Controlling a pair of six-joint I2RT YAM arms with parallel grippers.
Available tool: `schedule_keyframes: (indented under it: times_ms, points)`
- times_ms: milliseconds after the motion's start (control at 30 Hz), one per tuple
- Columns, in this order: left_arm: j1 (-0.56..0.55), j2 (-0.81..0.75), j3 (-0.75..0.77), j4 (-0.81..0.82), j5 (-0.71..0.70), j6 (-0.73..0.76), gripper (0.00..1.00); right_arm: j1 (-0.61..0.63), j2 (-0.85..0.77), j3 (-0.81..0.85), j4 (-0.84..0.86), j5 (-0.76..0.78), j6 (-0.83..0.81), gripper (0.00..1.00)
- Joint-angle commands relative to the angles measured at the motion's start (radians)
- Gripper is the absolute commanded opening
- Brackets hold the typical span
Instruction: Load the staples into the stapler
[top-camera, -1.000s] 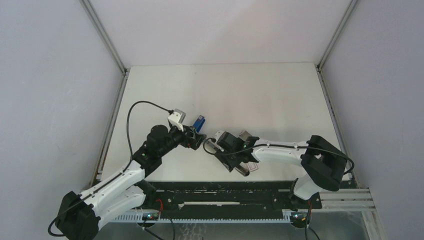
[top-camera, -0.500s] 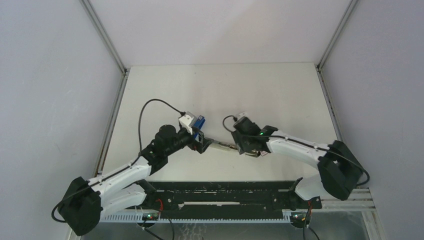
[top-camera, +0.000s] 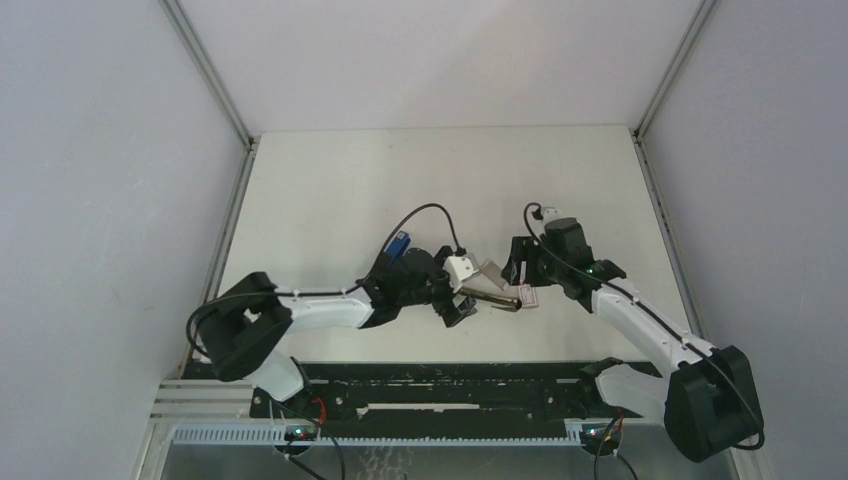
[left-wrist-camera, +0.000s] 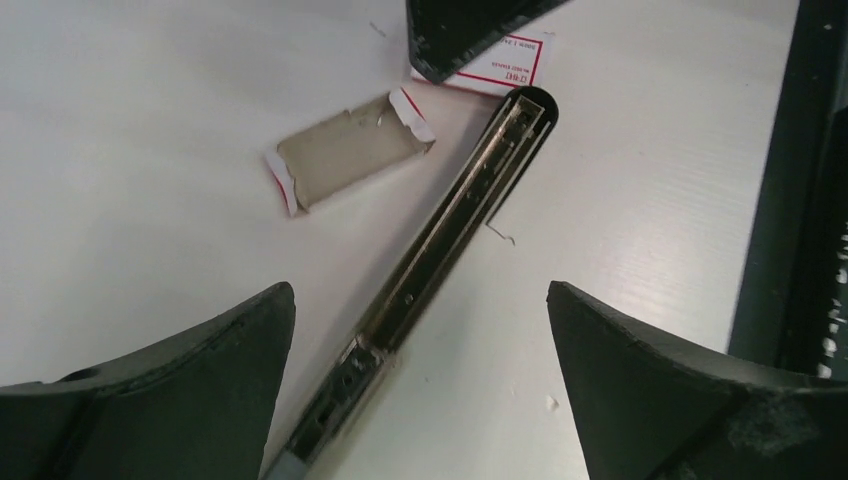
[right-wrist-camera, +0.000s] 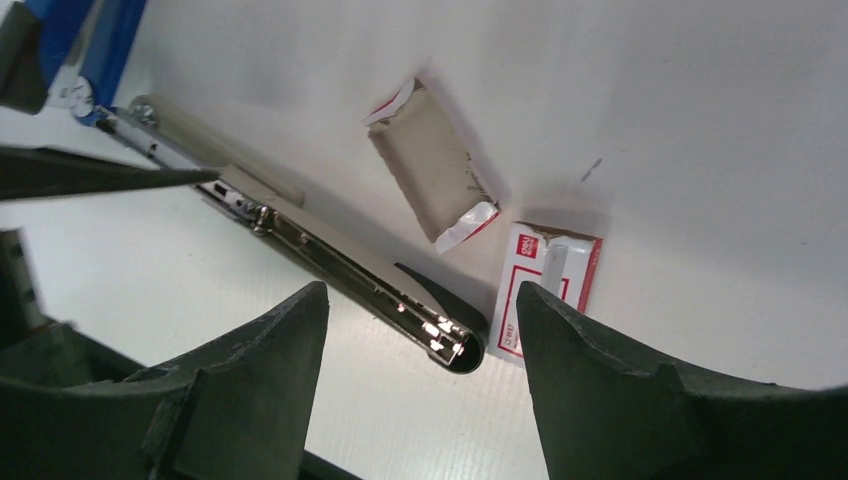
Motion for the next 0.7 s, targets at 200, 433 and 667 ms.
schedule_keyframes:
  times_ms: [200, 433, 667]
  points:
    - [-0.017, 0.21, 0.22, -0.099, 0.1, 0.154, 1.0, -0.141, -0.148, -0.062, 0.078, -0.251, 0.036, 0.68]
    - [-0.037, 0.287, 0.28, -0.208, 0.034, 0.178, 0.67, -0.209, -0.212, -0.097, 0.091, -0.307, 0.072, 0.68]
    - [-0.066, 0.236, 0.206, -0.205, -0.027, 0.149, 0.25, -0.252, -0.24, -0.148, 0.142, -0.365, 0.138, 0.68]
